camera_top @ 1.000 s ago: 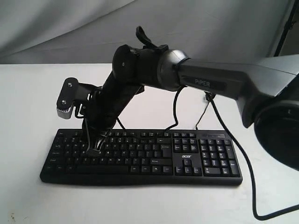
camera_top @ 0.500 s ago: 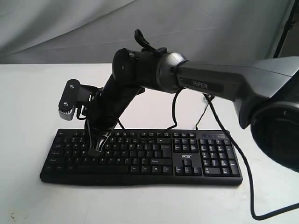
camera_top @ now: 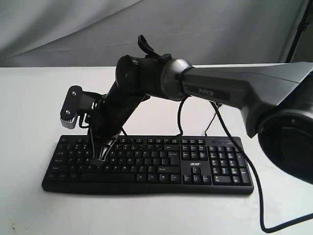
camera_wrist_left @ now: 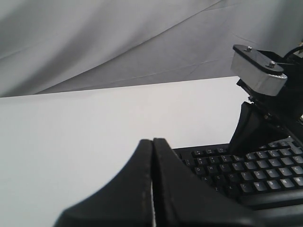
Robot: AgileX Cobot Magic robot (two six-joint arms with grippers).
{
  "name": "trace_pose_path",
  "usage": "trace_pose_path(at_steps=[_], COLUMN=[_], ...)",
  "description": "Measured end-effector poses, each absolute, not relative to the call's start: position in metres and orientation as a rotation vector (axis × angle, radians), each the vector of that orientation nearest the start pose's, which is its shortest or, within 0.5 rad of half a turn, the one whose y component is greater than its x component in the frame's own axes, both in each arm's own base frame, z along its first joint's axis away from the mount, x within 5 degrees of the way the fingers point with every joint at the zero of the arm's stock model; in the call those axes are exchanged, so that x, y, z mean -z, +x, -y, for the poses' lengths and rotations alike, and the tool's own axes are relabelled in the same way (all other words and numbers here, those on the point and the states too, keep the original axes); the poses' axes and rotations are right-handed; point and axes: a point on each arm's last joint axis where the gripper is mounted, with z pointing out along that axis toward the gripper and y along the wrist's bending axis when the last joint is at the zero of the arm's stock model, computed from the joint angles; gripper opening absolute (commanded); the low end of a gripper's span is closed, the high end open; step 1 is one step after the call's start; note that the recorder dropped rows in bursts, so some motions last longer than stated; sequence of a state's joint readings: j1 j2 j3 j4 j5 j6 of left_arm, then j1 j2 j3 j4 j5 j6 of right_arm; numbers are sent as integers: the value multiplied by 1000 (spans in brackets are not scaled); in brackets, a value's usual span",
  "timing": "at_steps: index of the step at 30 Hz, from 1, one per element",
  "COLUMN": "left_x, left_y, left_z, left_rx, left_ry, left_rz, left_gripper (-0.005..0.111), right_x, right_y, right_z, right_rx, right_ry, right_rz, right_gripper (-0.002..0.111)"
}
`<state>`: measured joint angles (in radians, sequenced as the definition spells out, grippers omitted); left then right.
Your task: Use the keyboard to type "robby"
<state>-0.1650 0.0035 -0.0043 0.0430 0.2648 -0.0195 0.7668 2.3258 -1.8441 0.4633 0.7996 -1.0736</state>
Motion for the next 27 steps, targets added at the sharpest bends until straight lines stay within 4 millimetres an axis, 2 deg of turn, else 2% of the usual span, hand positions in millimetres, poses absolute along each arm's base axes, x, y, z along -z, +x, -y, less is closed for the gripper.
trace_pose_path(at_steps=[27], left_x=[-190], left_y=[55], left_z=[8], left_rx=[95], left_ry=[155], left_rz=[-1741], left_gripper=[0], right_x=[-146], right_y=[335], right_z=[-369], right_rx=[-442], right_ry=[-1923], right_rz=[-1881], right_gripper=[0])
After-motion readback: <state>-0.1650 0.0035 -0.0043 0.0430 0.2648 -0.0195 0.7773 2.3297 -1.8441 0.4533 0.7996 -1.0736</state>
